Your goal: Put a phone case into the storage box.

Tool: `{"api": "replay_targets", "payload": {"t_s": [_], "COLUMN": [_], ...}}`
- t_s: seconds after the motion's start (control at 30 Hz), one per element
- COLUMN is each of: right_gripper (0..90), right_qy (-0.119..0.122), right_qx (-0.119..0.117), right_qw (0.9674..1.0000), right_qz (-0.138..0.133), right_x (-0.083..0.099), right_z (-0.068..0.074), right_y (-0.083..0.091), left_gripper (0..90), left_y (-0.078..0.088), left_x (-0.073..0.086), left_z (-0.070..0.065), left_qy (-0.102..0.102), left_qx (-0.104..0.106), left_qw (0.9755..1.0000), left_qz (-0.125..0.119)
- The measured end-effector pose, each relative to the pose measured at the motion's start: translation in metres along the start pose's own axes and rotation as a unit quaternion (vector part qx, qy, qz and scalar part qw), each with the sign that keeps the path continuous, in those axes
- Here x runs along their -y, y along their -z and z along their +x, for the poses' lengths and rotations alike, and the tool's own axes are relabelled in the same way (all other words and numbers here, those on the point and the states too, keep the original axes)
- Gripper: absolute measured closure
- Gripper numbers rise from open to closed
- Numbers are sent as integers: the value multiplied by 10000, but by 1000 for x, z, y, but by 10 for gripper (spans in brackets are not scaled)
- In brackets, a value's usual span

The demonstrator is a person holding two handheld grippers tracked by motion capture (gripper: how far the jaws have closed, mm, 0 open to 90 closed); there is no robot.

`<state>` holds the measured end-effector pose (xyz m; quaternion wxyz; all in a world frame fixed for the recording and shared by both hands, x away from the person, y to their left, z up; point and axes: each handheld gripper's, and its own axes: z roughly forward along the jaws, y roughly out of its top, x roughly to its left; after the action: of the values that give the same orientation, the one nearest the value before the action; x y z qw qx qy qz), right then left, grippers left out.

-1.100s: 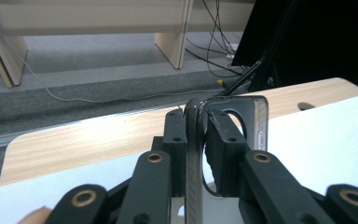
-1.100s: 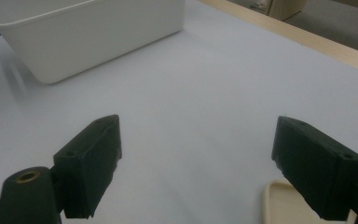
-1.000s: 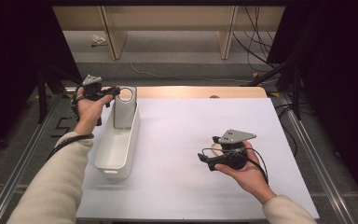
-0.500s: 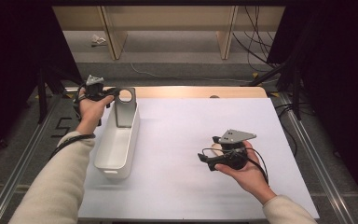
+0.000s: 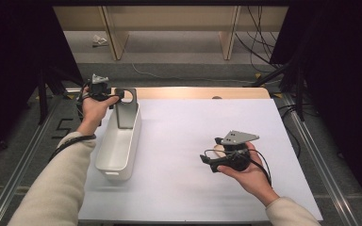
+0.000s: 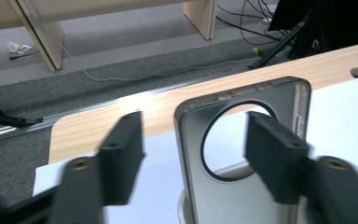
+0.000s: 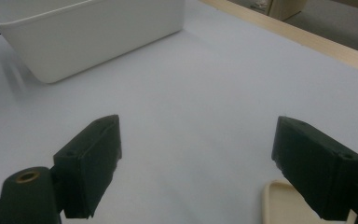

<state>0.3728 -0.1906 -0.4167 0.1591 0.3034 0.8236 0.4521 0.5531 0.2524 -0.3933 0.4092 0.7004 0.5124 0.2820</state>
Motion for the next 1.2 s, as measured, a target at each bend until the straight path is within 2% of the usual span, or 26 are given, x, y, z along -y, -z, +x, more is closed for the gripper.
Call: {"api": "replay_targets", "payload": {"t_s": [0.27,0.4,0.73,0.9,0.97,1.07,1.2], "right_gripper": [165,164,163,163,163,163,163], "right_qy": [-14,-34,-106,-170,-215,-302,-398], "right_qx": [43,77,191,282,334,421,545], "right_qw": [10000,10000,9997,9994,9992,9986,9977], "right_qz": [-21,-37,-95,-107,-109,-82,-104], "right_x": [0,-1,-2,0,2,5,10], "right_z": [-2,-3,-10,-18,-22,-28,-37], "right_y": [1,2,8,16,20,26,33], "left_gripper": [76,0,0,0,0,0,0], "left_y": [13,23,60,86,93,103,116], "left_x": [-4,-2,9,23,31,44,56], "left_z": [-5,-8,-21,-31,-35,-41,-50], "left_qy": [50,42,-53,-72,-102,-145,-110], "left_qx": [-11,134,421,527,524,591,696], "left_qw": [10000,9999,9990,9982,9985,9981,9973], "left_qz": [75,79,-163,-273,-114,-101,-226]}}
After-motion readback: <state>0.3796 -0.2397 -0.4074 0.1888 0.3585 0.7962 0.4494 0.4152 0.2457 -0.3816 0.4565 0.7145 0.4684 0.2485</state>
